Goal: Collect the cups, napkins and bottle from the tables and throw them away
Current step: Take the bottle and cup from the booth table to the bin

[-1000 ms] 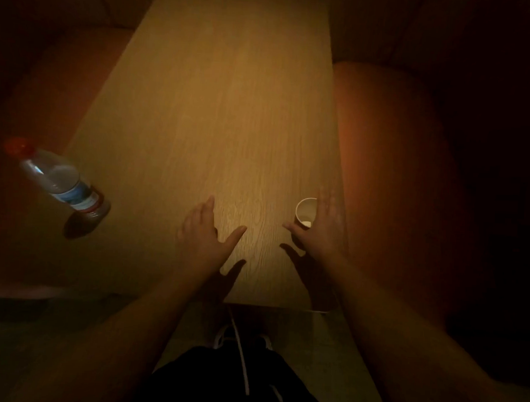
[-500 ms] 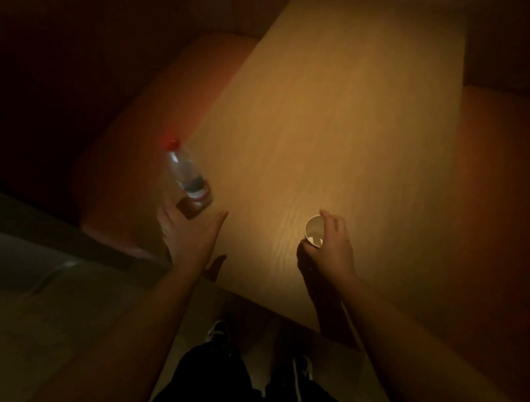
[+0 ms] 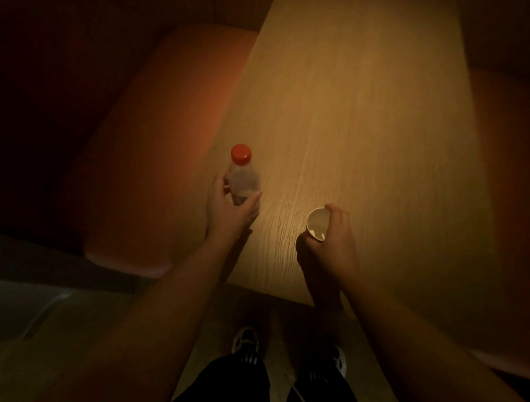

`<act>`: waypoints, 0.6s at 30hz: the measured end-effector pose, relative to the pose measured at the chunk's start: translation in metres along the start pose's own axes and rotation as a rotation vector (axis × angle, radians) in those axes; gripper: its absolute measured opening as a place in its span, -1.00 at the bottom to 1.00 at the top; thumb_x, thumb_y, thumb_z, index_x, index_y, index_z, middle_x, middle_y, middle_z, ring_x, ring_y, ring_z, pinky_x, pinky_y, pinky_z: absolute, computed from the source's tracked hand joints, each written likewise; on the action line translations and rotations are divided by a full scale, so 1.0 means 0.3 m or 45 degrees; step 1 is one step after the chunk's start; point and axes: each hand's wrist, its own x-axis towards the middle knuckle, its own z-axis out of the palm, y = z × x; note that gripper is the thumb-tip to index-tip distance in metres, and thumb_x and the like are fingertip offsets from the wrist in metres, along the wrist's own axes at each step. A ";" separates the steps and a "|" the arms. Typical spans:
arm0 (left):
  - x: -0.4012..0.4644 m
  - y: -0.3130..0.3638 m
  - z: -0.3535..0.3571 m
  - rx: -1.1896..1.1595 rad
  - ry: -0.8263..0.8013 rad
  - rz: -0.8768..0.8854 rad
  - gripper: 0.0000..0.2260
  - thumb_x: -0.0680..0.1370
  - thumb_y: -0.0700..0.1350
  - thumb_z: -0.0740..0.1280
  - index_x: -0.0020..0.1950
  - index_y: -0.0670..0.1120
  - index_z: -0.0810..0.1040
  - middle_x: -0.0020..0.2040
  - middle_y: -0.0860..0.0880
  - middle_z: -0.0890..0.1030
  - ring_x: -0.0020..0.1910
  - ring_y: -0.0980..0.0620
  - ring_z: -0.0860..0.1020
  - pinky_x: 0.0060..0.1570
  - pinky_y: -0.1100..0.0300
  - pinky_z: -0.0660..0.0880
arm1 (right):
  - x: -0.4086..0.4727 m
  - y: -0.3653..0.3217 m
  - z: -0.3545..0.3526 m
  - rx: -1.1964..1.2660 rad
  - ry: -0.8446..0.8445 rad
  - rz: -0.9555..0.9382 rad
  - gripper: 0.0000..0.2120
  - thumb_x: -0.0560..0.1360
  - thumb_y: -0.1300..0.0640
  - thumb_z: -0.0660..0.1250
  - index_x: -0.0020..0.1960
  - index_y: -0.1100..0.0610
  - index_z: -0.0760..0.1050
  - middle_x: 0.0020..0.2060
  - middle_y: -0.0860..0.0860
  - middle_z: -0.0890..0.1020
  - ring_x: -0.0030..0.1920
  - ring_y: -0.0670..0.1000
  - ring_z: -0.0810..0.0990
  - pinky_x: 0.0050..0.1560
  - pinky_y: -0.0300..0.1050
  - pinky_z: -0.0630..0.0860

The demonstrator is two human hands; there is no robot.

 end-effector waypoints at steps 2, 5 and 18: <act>0.005 -0.002 -0.007 0.047 -0.088 0.041 -0.41 0.37 -0.02 0.53 0.32 0.11 0.35 0.16 0.22 0.42 0.05 0.27 0.44 -0.22 0.40 0.42 | -0.024 -0.015 0.015 0.004 0.025 0.033 -0.27 0.33 0.07 0.51 0.39 -0.01 0.21 0.33 -0.01 0.31 0.22 0.01 0.42 0.08 -0.15 0.42; -0.002 -0.009 0.004 0.083 -0.226 0.089 -0.41 0.35 0.03 0.53 0.29 0.14 0.34 0.24 0.15 0.45 0.19 0.14 0.44 -0.01 0.21 0.46 | -0.070 -0.026 0.014 0.040 0.091 0.060 -0.29 0.34 0.04 0.51 0.37 -0.04 0.23 0.29 -0.02 0.33 0.15 -0.06 0.40 0.02 -0.20 0.38; -0.349 0.197 0.336 0.070 -0.959 0.405 -0.36 0.29 0.08 0.55 0.24 0.14 0.27 0.18 0.09 0.50 0.09 0.08 0.54 -0.10 0.19 0.55 | -0.525 0.140 -0.345 0.080 0.781 0.539 -0.33 0.34 -0.04 0.50 0.34 -0.07 0.26 0.27 -0.03 0.32 0.12 -0.13 0.38 -0.02 -0.24 0.42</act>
